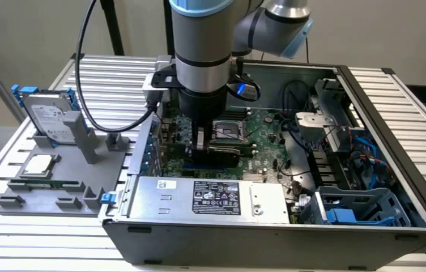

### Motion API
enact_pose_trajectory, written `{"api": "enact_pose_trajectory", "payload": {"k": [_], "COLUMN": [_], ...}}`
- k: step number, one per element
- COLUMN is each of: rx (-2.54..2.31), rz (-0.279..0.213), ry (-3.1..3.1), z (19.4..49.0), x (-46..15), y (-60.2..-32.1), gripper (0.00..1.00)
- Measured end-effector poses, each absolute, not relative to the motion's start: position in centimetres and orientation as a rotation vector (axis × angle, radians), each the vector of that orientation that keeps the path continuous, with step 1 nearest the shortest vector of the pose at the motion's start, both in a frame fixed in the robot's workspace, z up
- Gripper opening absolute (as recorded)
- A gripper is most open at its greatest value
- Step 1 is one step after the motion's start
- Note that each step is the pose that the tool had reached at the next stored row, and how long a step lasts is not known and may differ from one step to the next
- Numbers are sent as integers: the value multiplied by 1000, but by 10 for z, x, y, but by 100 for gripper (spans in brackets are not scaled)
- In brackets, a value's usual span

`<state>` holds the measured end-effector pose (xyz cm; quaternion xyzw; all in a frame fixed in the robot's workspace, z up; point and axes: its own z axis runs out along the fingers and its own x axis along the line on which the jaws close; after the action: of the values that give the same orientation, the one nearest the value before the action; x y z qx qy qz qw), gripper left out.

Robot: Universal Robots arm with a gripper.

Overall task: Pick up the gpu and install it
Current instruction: 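Insert the gpu into the slot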

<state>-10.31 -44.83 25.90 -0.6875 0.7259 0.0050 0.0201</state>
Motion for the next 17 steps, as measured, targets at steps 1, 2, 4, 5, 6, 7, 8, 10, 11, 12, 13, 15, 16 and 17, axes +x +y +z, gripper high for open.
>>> {"api": "enact_pose_trajectory", "payload": {"k": [1, 2, 4, 5, 6, 7, 8, 10, 11, 12, 13, 15, 16, 17], "rx": [-2134, -2136, -2140, -2142, -2144, -2149, -2150, -2151, -2152, -2152, -2152, -2152, -2152, -2152], "rz": [16, 16, 17, 18, 18, 20, 22, 24, 25, 25, 25, 25, 26, 26], "ry": [2251, 2249, 2245, 2243, 2241, 2239, 2239, 2240, 2240, 2240, 2241, 2241, 2241, 2241], "z": [259, 259, 258, 258, 258, 258, 258, 258, 258, 258, 258, 258, 258, 257], "x": [-103, -103, -103, -103, -103, -103, -103, -103, -103, -103, -103, -103, -103, -103], "y": [-448, -448, -448, -448, -448, -448, -448, -448, -447, -447, -447, -447, -447, -447], "gripper": [0, 0, 0, 0, 0, 0, 0, 0, 0, 0, 0, 0, 0, 0]}}
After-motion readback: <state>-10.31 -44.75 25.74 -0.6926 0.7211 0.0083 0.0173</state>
